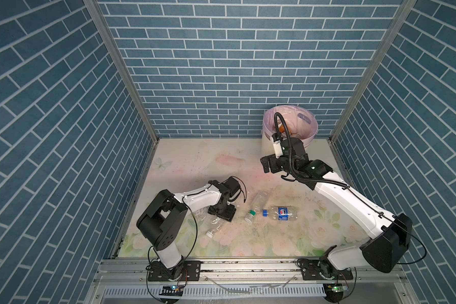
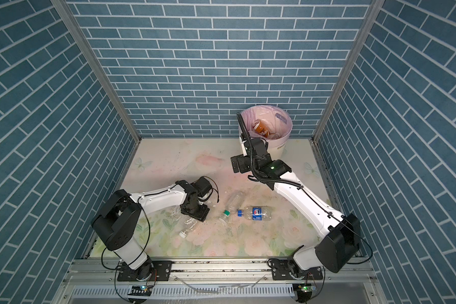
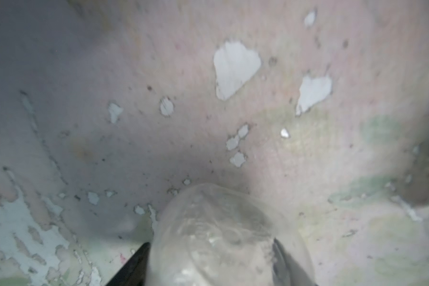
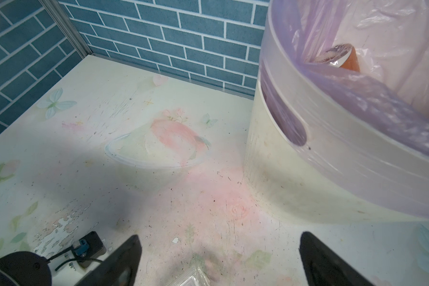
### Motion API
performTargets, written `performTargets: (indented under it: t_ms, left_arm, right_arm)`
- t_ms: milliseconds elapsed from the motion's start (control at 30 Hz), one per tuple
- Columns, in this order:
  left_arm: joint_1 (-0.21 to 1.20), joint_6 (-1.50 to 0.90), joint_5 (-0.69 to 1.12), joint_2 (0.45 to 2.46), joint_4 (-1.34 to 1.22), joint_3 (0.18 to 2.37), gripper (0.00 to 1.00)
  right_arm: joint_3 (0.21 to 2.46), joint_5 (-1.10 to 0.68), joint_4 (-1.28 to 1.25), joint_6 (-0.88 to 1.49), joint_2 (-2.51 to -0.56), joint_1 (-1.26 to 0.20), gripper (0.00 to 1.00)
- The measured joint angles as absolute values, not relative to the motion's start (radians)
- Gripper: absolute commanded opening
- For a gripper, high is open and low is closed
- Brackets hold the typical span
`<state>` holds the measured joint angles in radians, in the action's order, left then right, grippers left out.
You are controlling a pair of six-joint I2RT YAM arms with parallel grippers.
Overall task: Throw the plastic bottles in the bin
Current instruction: Pick up the plastic bottle from the bottom-center of the table.
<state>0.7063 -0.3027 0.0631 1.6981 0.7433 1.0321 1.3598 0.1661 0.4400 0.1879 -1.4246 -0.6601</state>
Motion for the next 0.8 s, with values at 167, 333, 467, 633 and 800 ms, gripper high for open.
performTargets:
  t_ms: [167,333,467,633,800]
  left_arm:
    - [0.677,-0.300,0.080,1.698,0.739,1.122,0.65]
    - [0.571,-0.307,0.150,1.704,0.724,1.232,0.65]
    - [0.476,-0.337,0.209,1.735,0.698,1.368,0.63]
    - [0.400,-0.386,0.269,1.827,0.680,1.636,0.63]
    - [0.373,-0.458,0.340,1.916,0.665,1.875,0.63]
  right_arm:
    - [1.360,0.129,0.434,0.213,-1.424,-0.635,0.99]
    - [1.360,0.093,0.426,0.239,-1.420,-0.605,0.99]
    - [1.360,0.075,0.424,0.247,-1.419,-0.597,0.99]
    - [1.354,0.046,0.404,0.258,-1.418,-0.597,0.99]
    - [1.311,-0.014,0.362,0.266,-1.417,-0.597,0.98]
